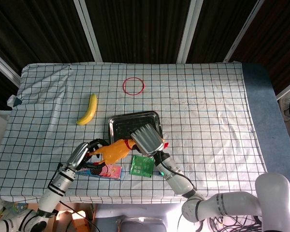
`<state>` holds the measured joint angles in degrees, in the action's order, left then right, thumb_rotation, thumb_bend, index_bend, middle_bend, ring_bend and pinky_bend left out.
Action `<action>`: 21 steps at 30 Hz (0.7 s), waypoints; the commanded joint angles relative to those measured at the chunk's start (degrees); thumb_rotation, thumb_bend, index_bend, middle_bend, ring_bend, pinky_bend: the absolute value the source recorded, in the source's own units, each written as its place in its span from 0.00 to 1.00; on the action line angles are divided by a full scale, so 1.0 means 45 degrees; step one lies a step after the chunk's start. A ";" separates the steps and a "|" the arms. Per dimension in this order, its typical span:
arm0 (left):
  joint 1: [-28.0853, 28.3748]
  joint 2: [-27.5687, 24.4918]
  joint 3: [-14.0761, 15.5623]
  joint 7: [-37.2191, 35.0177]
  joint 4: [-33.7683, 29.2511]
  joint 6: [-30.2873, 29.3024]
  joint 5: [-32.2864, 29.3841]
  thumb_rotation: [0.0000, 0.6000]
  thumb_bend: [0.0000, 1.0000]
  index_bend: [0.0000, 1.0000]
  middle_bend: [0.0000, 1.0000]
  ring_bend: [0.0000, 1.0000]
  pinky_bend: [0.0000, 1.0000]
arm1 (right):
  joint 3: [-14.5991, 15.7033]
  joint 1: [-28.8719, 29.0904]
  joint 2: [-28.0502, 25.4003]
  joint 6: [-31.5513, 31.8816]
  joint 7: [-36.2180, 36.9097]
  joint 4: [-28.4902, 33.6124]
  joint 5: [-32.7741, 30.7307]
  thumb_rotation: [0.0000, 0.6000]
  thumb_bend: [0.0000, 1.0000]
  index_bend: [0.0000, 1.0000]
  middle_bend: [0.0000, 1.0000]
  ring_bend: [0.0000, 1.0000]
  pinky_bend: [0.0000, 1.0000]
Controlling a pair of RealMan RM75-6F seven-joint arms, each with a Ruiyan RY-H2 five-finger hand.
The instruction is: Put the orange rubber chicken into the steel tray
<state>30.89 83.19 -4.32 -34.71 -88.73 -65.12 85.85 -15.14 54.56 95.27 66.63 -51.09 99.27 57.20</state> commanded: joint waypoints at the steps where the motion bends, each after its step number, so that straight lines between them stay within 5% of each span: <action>1: 0.0556 -0.0820 0.0617 -0.1573 -0.0124 0.1054 0.0918 1.00 0.32 0.09 0.21 0.17 0.50 | 0.0026 0.0010 -0.0039 0.0058 -0.0058 -0.0017 -0.0027 1.00 0.55 0.96 0.75 0.71 0.74; 3: 0.0740 -0.1026 0.0692 -0.2575 -0.0099 0.1148 0.1211 1.00 0.27 0.00 0.02 0.01 0.27 | 0.0046 0.0019 -0.0076 0.0096 -0.0099 -0.0022 -0.0059 1.00 0.55 0.96 0.75 0.71 0.74; 5: 0.0842 -0.1092 0.0787 -0.3494 -0.0001 0.1072 0.1491 1.00 0.24 0.00 0.00 0.00 0.21 | 0.0087 0.0024 -0.0116 0.0130 -0.0147 -0.0045 -0.0069 1.00 0.55 0.97 0.75 0.71 0.74; 21: 0.1560 -0.1636 0.1587 -0.7963 0.0555 0.0529 0.2626 1.00 0.19 0.00 0.00 0.00 0.12 | 0.0333 0.0050 -0.0309 0.0093 -0.0143 -0.0179 -0.0277 1.00 0.55 0.97 0.75 0.71 0.74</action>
<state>37.63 76.00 2.50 -69.18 -86.54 -62.13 97.63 -13.64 54.78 93.88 67.06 -51.76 98.48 55.97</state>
